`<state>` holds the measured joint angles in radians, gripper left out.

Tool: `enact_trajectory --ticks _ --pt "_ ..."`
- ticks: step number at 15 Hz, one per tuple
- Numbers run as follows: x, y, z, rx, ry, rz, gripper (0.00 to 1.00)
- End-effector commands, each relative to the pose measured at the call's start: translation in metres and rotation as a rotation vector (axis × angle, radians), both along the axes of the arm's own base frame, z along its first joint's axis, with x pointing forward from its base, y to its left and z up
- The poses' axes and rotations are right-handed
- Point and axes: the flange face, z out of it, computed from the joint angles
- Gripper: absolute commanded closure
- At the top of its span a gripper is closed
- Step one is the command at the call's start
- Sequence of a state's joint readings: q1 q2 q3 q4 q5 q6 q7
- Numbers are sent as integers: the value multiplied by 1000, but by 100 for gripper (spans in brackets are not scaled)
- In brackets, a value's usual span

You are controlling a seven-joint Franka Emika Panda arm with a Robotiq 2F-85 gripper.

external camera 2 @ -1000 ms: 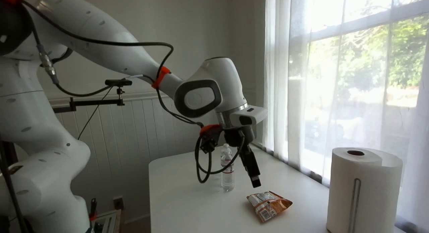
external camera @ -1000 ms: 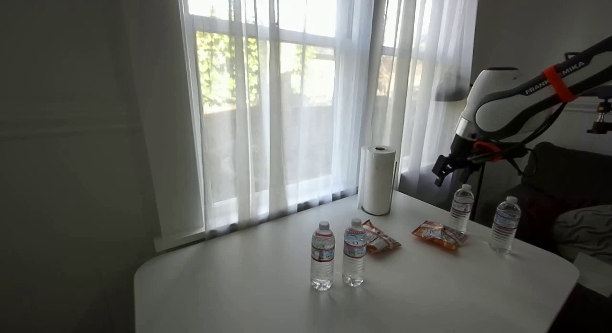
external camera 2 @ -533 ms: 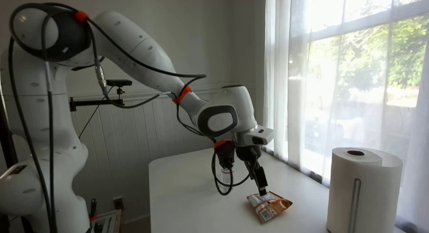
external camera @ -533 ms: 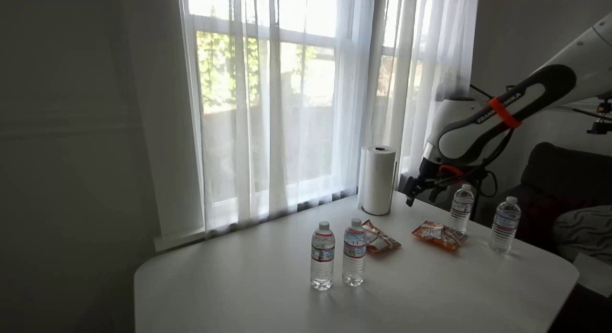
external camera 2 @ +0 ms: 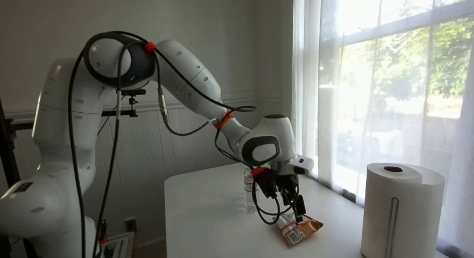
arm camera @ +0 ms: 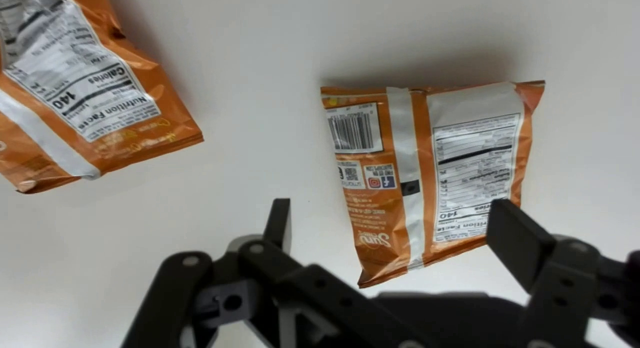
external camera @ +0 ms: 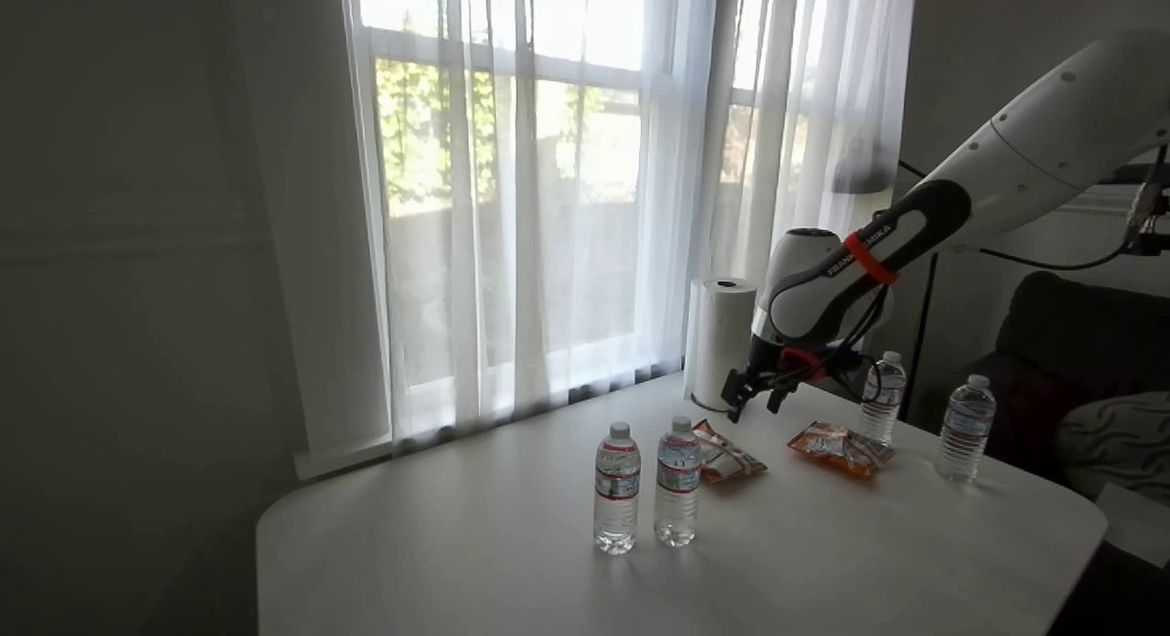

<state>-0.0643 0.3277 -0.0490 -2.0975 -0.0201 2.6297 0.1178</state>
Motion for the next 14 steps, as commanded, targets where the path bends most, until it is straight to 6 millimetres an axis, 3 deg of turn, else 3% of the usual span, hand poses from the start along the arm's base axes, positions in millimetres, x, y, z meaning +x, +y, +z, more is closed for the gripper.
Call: enact_trajectory --ticks 1,6,9,14 --pt "30 10 -24 -9 7 38 0" --pt "46 22 -54 -13 45 71 0" --pt "52 23 -62 -10 59 81 34" --pt "56 20 -68 -11 77 102 68"
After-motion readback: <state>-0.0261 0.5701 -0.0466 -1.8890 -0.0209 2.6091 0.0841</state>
